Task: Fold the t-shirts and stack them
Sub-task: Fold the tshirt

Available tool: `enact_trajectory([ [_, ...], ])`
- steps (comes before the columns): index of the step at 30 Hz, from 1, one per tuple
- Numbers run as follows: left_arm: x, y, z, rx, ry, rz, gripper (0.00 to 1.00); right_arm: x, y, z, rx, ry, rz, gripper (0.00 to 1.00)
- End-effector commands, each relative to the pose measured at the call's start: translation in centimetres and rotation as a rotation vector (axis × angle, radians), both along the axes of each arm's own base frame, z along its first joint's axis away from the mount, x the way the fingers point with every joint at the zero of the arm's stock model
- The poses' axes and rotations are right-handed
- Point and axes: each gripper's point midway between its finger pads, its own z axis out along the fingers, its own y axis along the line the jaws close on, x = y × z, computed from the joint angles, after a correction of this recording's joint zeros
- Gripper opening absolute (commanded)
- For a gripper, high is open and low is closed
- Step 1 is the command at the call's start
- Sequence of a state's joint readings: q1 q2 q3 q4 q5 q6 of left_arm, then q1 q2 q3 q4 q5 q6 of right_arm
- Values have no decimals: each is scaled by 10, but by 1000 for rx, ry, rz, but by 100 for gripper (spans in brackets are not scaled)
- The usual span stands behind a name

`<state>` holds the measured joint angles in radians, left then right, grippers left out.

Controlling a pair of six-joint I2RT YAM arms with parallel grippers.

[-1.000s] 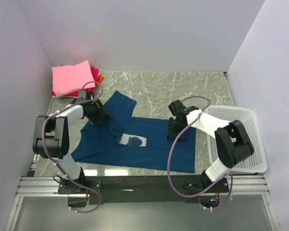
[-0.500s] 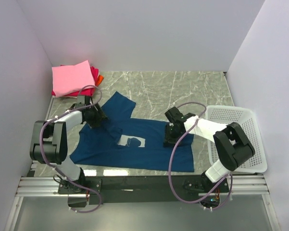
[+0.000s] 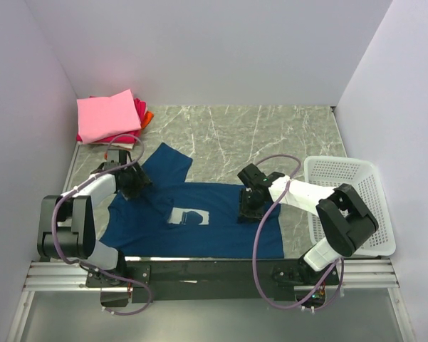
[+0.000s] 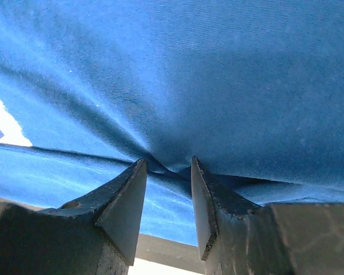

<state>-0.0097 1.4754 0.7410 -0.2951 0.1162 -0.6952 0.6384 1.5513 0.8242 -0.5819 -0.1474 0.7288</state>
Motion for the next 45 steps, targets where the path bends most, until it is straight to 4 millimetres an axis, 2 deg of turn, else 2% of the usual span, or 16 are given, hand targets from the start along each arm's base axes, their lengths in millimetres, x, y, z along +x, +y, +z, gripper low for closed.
enact_trajectory([
  [1, -22, 12, -2, 64, 92, -8, 70, -11, -22, -1, -113, 15, -3, 45],
  [2, -7, 12, 13, 70, 50, -18, 71, -4, -20, 8, -118, -3, -8, 46],
  [4, 5, 13, 27, 79, 23, -24, 72, 7, -23, 14, -155, -36, -6, 46],
  [5, 18, 14, 38, 88, -9, -30, 72, 15, -21, 22, -161, -49, -6, 46],
  [7, 30, 15, 49, 94, -28, -36, 72, 28, -27, 25, -216, -78, -13, 46],
  [8, 44, 15, 59, 96, -55, -41, 72, 36, -26, 32, -224, -95, -18, 47],
  [12, 70, 13, 72, 91, -88, -50, 72, 56, -39, 38, -257, -120, -61, 48],
  [14, 79, 12, 72, 82, -83, -51, 71, 67, -50, 39, -257, -126, -106, 48],
  [15, 88, 10, 81, 75, -108, -52, 71, 70, -57, 38, -259, -123, -121, 48],
  [19, 117, 8, 95, 60, -154, -44, 71, 88, -90, 33, -259, -116, -215, 47],
  [22, 130, 7, 95, 60, -152, -48, 71, 96, -108, 29, -277, -119, -240, 47],
  [23, 137, 7, 102, 63, -169, -51, 71, 99, -118, 28, -287, -116, -257, 47],
  [27, 147, 6, 102, 65, -170, -64, 71, 104, -136, 15, -306, -91, -296, 46],
  [33, 152, 5, 95, 67, -159, -83, 71, 112, -140, 3, -294, -90, -323, 45],
  [45, 161, 2, 91, 61, -152, -115, 71, 130, -157, 4, -306, -142, -366, 44],
])
